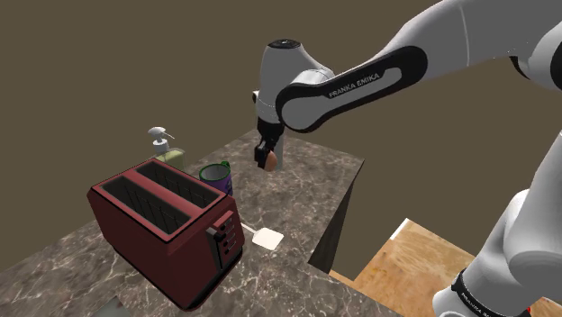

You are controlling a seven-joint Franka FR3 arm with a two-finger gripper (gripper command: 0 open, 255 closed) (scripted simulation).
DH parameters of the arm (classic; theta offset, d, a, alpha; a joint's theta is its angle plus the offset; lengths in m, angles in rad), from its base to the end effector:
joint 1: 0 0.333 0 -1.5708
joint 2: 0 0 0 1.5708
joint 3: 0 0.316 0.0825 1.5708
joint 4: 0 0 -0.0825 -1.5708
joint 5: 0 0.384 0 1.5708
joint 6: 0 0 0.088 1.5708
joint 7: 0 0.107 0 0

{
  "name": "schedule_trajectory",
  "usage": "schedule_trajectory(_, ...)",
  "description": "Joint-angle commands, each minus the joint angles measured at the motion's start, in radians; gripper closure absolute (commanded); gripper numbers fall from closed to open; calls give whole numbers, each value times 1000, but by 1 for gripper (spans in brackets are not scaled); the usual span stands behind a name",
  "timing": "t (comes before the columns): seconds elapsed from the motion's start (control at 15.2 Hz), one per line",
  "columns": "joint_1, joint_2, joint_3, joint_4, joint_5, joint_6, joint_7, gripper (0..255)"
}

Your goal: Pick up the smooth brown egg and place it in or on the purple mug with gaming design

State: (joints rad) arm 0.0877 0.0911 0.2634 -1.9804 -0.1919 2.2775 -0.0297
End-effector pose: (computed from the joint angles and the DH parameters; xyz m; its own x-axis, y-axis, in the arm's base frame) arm 0.5616 0.1973 0.4436 0.8597 0.4718 0.1956 0.4492 -0.8807 0.1502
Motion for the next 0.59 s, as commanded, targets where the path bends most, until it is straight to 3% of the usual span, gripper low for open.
schedule_trajectory(0.0, 1, -7, 2, 17, 5, -25, -3, 255)
schedule_trajectory(0.53, 1, -36, 4, 92, 27, -125, -26, 255)
